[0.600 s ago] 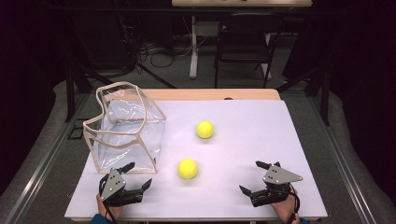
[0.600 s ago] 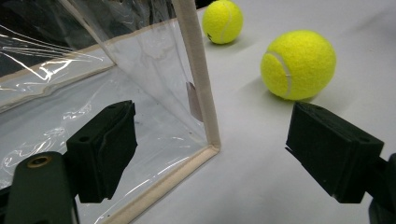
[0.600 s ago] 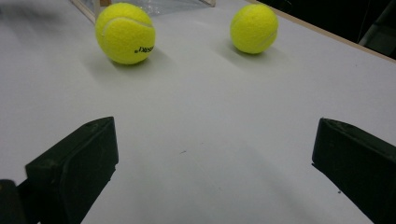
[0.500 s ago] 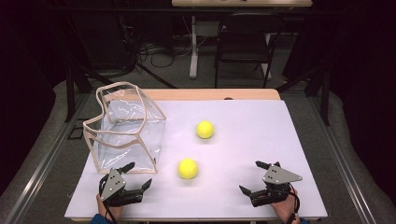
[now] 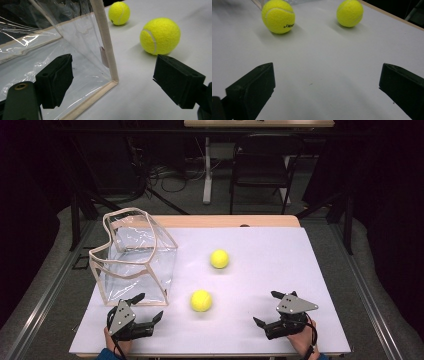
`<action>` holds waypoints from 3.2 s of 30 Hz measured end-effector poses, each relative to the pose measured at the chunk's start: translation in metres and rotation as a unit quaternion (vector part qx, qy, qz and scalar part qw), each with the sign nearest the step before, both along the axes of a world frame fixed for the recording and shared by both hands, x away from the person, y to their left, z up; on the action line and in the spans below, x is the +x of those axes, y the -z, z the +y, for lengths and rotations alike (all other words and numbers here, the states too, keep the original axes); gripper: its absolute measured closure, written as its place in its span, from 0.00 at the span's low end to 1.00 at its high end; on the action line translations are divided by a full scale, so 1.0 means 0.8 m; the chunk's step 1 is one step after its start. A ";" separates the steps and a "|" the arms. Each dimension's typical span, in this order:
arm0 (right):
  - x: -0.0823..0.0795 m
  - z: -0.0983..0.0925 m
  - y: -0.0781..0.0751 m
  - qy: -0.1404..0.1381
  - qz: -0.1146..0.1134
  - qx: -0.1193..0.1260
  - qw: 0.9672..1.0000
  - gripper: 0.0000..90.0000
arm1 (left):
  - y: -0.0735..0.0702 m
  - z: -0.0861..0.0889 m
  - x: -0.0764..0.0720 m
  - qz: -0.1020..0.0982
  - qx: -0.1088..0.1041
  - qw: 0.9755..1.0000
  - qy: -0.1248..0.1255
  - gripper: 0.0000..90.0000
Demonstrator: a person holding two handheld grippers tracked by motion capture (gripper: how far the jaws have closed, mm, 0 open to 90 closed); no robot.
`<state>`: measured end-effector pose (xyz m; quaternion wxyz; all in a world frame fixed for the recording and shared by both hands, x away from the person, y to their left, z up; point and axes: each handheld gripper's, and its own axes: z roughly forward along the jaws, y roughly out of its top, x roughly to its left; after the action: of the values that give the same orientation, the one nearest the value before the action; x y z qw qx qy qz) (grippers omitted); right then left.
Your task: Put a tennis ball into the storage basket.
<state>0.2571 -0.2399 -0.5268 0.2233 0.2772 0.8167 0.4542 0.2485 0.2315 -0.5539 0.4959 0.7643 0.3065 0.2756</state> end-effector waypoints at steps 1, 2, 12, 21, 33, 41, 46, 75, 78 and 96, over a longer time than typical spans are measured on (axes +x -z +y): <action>0.002 0.001 -0.001 -0.004 0.003 -0.003 1.000 0.00 | 0.000 0.000 0.000 0.000 0.001 1.000 0.000 0.18; 0.003 0.002 -0.002 -0.004 0.004 -0.005 1.000 0.00 | 0.000 -0.001 0.001 0.001 0.004 1.000 0.002 0.18; 0.017 0.018 -0.008 -0.020 0.024 -0.015 0.999 0.00 | 0.001 -0.002 0.001 -0.001 -0.002 1.000 0.005 0.18; 0.026 0.038 -0.006 -0.039 0.042 -0.017 0.998 0.00 | 0.001 -0.001 0.000 0.000 0.001 1.000 0.006 0.18; 0.039 0.069 -0.005 -0.057 0.056 -0.032 0.996 0.00 | 0.002 0.002 -0.001 0.001 -0.001 1.000 0.010 0.18; 0.050 0.086 -0.003 -0.071 0.067 -0.034 0.995 0.00 | 0.002 0.001 -0.002 -0.001 0.002 1.000 0.010 0.18; 0.054 0.096 -0.003 -0.075 0.074 -0.037 0.994 0.00 | 0.002 0.001 -0.003 -0.003 0.001 1.000 0.009 0.18; 0.076 0.141 -0.001 -0.109 0.098 -0.037 0.988 0.00 | 0.001 0.001 -0.004 -0.011 -0.001 1.000 0.008 0.18; 0.077 0.143 -0.001 -0.111 0.098 -0.039 0.988 0.00 | 0.001 0.001 -0.005 -0.012 -0.002 1.000 0.008 0.18; 0.087 0.171 0.000 -0.129 0.107 -0.053 0.984 0.00 | 0.001 0.000 -0.004 -0.010 0.002 1.000 0.010 0.18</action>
<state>0.3269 -0.1030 -0.5271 0.0883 0.2042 0.8876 0.4033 0.2453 0.2316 -0.5548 0.5002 0.7655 0.2930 0.2792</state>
